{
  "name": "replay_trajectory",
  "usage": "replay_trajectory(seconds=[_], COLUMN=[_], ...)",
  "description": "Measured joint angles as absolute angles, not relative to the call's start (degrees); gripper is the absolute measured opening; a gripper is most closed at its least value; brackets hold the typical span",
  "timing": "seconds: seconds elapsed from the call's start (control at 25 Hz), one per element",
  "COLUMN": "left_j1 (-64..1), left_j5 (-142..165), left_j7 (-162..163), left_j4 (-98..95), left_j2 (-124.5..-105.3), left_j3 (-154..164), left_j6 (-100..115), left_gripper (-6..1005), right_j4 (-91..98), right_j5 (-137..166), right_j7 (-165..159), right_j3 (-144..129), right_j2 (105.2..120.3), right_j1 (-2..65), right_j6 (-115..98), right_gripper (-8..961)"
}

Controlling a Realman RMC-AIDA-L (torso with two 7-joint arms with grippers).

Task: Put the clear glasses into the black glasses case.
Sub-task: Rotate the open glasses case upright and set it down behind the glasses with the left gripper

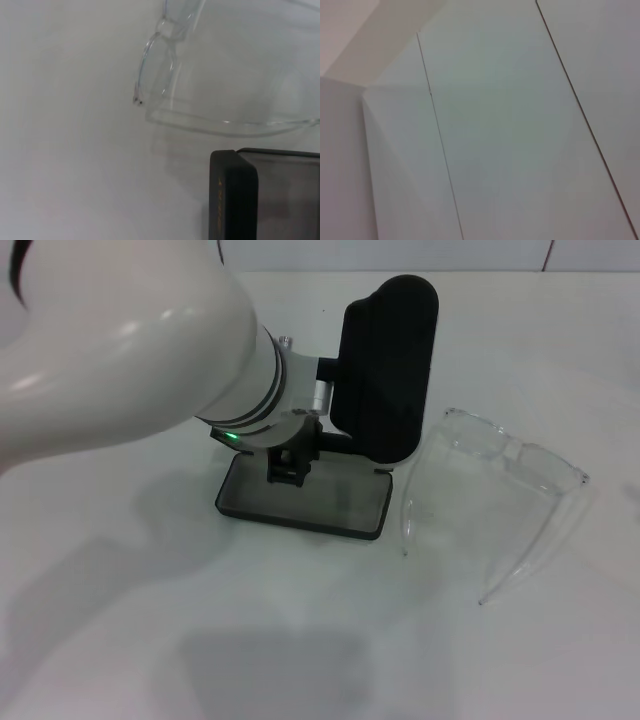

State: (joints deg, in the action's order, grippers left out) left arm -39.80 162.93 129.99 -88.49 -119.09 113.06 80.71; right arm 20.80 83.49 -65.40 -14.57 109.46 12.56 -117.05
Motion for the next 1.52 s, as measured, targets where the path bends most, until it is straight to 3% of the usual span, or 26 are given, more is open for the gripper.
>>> replay_trajectory(seconds=[0.44, 0.72, 1.52], left_j1=[-46.0, -50.9, -57.2], left_j5=[162.9, 162.9, 162.6], left_j7=[141.4, 151.4, 166.2], left_j4=[-83.2, -79.9, -77.2], left_j2=[-119.16, -119.61, -120.43], left_j3=[120.0, 122.7, 130.1], left_j6=[79.7, 78.5, 76.1], left_gripper=[206, 206, 205], right_j4=[19.9, 19.9, 20.1], right_j5=[83.1, 82.9, 82.4], right_j7=[-65.5, -65.6, -65.6], right_j3=[-14.1, -13.9, -13.3], right_j2=[108.83, 107.44, 107.13], right_j1=[12.5, 12.4, 13.0], right_j6=[-117.8, -118.2, -118.2], right_gripper=[869, 868, 869])
